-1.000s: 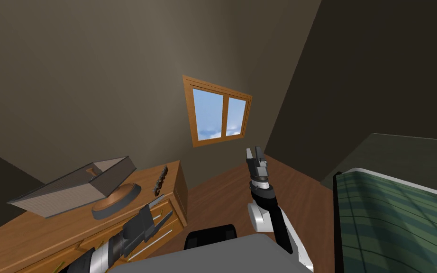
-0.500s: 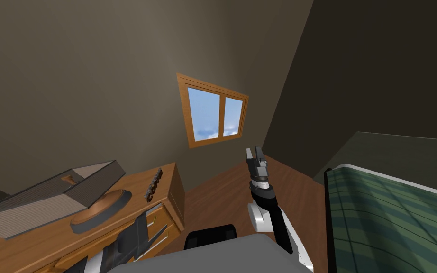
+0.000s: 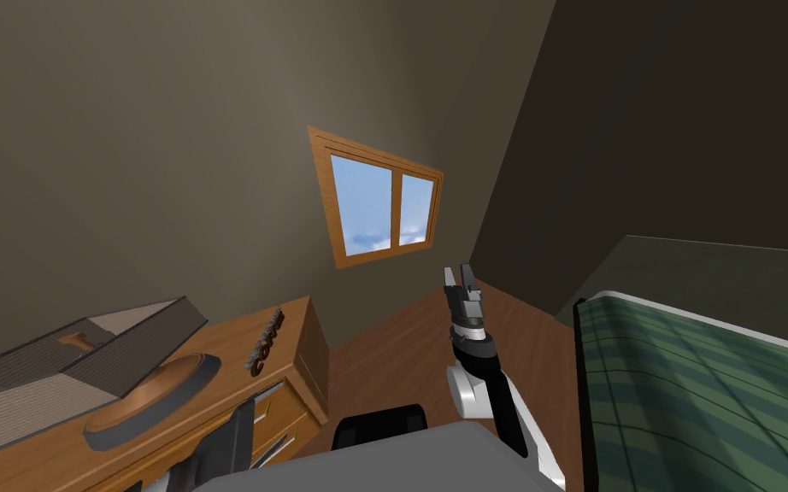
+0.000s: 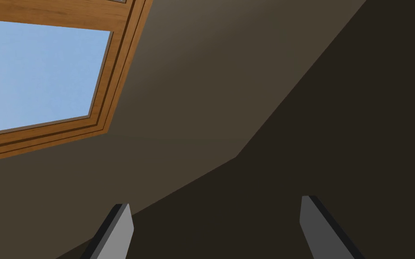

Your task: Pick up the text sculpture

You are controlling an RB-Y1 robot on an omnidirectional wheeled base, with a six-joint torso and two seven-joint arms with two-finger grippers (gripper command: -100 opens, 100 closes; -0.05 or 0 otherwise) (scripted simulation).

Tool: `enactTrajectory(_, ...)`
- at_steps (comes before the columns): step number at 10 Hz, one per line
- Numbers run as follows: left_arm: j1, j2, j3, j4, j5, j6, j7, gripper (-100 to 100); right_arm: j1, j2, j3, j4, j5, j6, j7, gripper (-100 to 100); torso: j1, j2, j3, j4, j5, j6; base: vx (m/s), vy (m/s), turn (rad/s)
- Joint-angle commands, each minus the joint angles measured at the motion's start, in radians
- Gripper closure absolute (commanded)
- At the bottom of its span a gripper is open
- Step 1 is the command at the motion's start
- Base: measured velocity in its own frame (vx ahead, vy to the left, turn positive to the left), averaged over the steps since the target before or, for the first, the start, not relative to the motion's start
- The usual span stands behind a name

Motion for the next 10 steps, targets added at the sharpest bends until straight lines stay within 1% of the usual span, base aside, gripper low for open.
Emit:
enactTrajectory(1, 0.022, 0.050, 0.001, 0.007, -0.050, -0.002, -0.007, -100, 0.000, 0.000, 0.000, 0.000, 0.000, 0.000, 0.000, 0, 0.000, 0.000, 0.000, 0.000, 0.000, 0.000, 0.040, -0.018, -0.133)
enactTrajectory(2, 0.022, 0.050, 0.001, 0.007, -0.085, -0.002, -0.007, -100, 0.000, 0.000, 0.000, 0.000, 0.000, 0.000, 0.000, 0, 0.000, -0.001, -0.001, 0.000, 0.000, 0.001, 0.044, -0.008, -0.097)
enactTrajectory(3, 0.043, 0.098, 0.002, 0.014, -0.125, -0.005, -0.017, -100, 0.000, 0.000, 0.000, 0.000, 0.000, 0.000, 0.000, 0, 0.000, -0.001, -0.001, 0.000, 0.000, 0.000, 0.053, -0.015, -0.152)
enactTrajectory(4, 0.043, 0.098, 0.002, 0.014, -0.154, -0.005, -0.017, -100, 0.000, 0.000, 0.000, 0.000, 0.000, 0.000, 0.000, 0, 0.000, -0.002, -0.001, 0.000, 0.000, 0.000, 0.056, -0.008, -0.076)
enactTrajectory(5, 0.063, 0.143, 0.002, 0.020, -0.188, -0.009, -0.028, -100, 0.000, 0.000, 0.000, 0.000, 0.000, 0.000, 0.000, 0, 0.000, -0.002, -0.001, 0.000, 0.000, 0.000, 0.082, -0.004, -0.155)
enactTrajectory(6, 0.063, 0.145, 0.002, 0.020, -0.228, -0.009, -0.028, -100, 0.000, 0.000, 0.000, 0.000, 0.000, 0.000, 0.000, 0, 0.000, -0.004, -0.002, -0.001, 0.000, 0.001, 0.068, 0.012, -0.081)
enactTrajectory(7, 0.081, 0.189, 0.002, 0.025, -0.268, -0.013, -0.040, -100, 0.000, 0.000, 0.000, 0.000, 0.000, 0.000, 0.000, 0, 0.001, -0.003, -0.002, -0.001, 0.000, 0.000, 0.067, 0.016, -0.129)
enactTrajectory(8, 0.081, 0.192, 0.002, 0.025, -0.297, -0.013, -0.040, -100, 0.000, 0.000, 0.000, 0.000, 0.000, 0.000, 0.000, 0, 0.002, -0.003, -0.002, -0.001, 0.000, 0.000, 0.048, 0.015, -0.073)
enactTrajectory(9, 0.081, 0.192, 0.002, 0.025, -0.302, -0.013, -0.040, -100, 0.000, 0.000, 0.000, 0.000, 0.000, 0.000, 0.000, 0, 0.002, -0.002, -0.001, -0.001, 0.000, 0.000, 0.016, 0.010, 0.010)
enactTrajectory(10, 0.099, 0.238, 0.001, 0.030, -0.340, -0.017, -0.052, -100, 0.000, 0.000, 0.000, 0.000, 0.000, 0.000, 0.000, 0, 0.001, 0.000, 0.000, 0.000, 0.000, 0.000, 0.040, 0.012, -0.128)
